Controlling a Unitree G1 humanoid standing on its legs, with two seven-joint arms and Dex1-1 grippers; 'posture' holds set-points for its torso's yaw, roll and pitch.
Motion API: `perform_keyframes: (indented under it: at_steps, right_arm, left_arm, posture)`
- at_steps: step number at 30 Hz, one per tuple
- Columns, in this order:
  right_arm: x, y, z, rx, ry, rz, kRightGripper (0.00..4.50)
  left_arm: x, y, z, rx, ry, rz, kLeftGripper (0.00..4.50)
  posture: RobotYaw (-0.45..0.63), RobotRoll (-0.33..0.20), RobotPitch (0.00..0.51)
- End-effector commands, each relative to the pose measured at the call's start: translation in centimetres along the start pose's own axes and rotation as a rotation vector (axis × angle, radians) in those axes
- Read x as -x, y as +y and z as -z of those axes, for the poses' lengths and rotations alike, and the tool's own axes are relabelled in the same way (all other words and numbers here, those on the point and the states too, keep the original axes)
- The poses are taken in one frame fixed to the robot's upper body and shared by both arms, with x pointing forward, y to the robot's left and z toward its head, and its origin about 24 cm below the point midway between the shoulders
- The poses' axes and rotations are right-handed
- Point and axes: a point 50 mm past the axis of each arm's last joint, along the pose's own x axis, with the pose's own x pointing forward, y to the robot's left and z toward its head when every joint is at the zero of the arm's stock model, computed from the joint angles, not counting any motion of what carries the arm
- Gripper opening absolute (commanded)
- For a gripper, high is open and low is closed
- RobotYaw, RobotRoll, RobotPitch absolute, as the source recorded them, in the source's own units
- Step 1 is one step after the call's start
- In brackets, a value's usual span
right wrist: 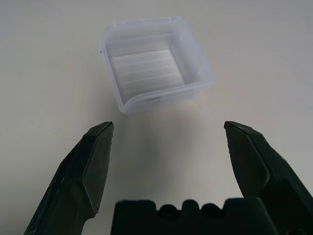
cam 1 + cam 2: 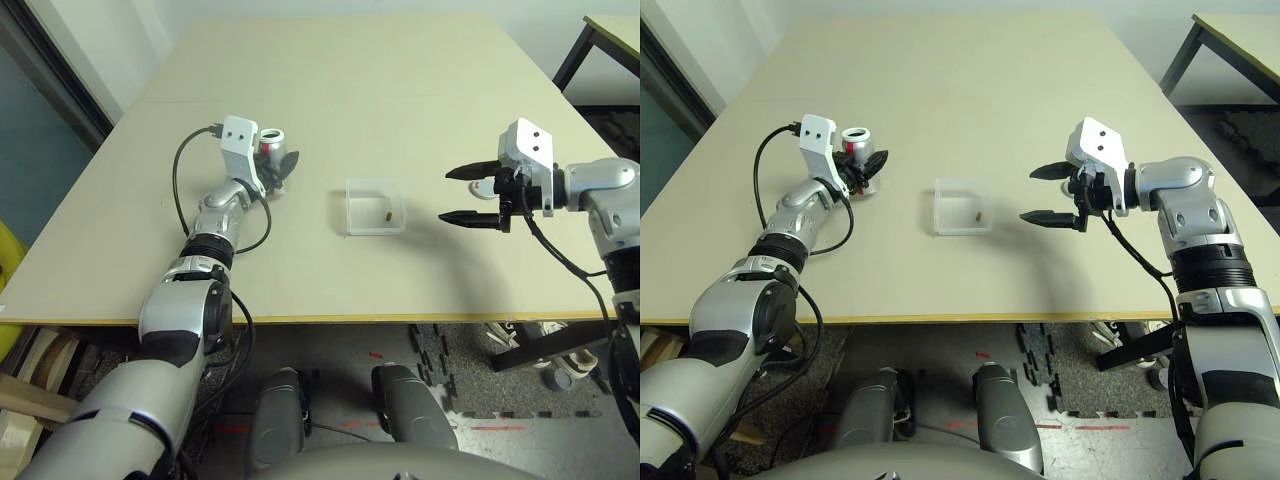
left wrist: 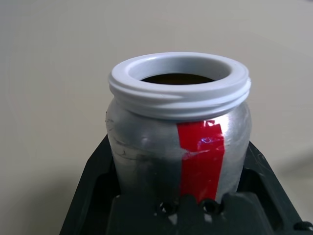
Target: Pour the medicine from the bottle into the box.
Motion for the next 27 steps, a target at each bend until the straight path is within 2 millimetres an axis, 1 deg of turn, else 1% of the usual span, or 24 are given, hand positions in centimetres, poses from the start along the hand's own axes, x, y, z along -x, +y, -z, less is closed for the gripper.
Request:
perform_keyframes:
  at_steps: [1, 11, 13, 16, 20, 27]
  right_arm:
    - [0.1, 0.1, -0.1, 0.009, -0.013, 0.007, 4.5]
    - [0.2, 0.3, -0.1, 0.0, -0.024, 0.01, 4.5]
    - [0.3, 0.4, -0.1, -0.006, -0.024, 0.012, 4.5]
    - [0.3, 0.5, 0.1, -0.012, -0.022, 0.011, 4.5]
    - [0.3, 0.5, 0.1, -0.015, -0.02, 0.01, 4.5]
    - [-0.2, 0.2, 0.1, -0.018, -0.024, 0.007, 4.5]
  left_arm:
    - [0.4, 0.0, 1.1, -0.025, 0.029, -0.003, 2.76]
    - [0.7, -0.3, 2.1, -0.032, 0.024, -0.012, 2.76]
    - [0.7, -0.4, 2.2, -0.032, 0.024, -0.006, 3.51]
    - [0.8, -0.3, 2.3, -0.032, 0.023, -0.01, 4.49]
    - [1.1, 0.2, 2.4, -0.008, 0.027, -0.032, 4.49]
    - [1.8, 1.0, 2.4, -0.028, 0.026, -0.021, 4.49]
  posture:
    - [-0.26, 0.0, 0.092]
    - [-0.28, 0.0, 0.098]
    - [-0.28, 0.0, 0.099]
    - [-0.28, 0.0, 0.101]
    - [-0.27, 0.0, 0.101]
    - [-0.27, 0.0, 0.101]
